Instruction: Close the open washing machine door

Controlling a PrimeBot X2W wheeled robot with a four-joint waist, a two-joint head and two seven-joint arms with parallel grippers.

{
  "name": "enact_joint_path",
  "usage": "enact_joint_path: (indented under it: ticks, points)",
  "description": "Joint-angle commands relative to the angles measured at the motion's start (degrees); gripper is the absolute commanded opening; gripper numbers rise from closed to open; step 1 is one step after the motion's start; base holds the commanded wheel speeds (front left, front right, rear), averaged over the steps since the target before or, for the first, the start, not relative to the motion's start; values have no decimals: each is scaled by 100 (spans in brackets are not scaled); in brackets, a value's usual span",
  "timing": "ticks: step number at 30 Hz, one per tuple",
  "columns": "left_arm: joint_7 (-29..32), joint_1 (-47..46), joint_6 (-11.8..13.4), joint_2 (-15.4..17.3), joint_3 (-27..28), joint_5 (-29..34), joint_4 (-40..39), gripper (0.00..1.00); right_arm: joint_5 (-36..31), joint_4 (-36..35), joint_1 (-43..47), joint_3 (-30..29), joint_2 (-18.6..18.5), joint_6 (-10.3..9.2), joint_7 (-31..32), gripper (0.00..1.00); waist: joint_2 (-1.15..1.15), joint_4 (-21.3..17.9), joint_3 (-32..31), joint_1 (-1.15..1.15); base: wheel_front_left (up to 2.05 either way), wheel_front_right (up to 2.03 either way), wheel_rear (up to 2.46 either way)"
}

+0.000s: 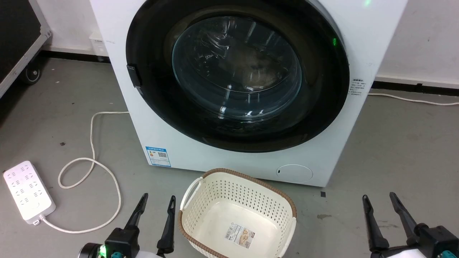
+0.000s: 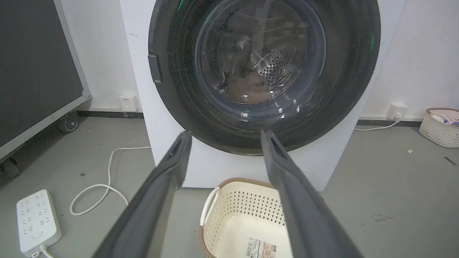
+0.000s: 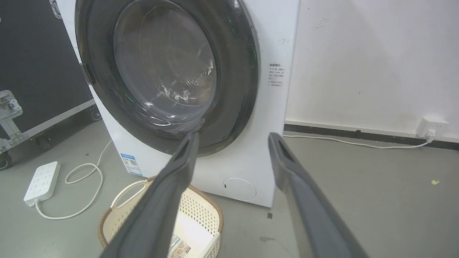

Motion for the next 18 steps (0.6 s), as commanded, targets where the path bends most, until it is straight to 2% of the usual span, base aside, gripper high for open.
enact_joint_path:
  ticks: [1, 18]
  points:
    - [10, 0, 3, -1, 2, 7, -1, 0, -4, 0, -2, 2, 0, 0, 5, 0, 0, -1, -1, 0, 0, 0, 0]
    - [192, -33, 56, -9, 64, 68, -91, 0, -61, -83, -54, 66, 4, -1, 186, 0, 0, -52, 13, 0, 0, 0, 0]
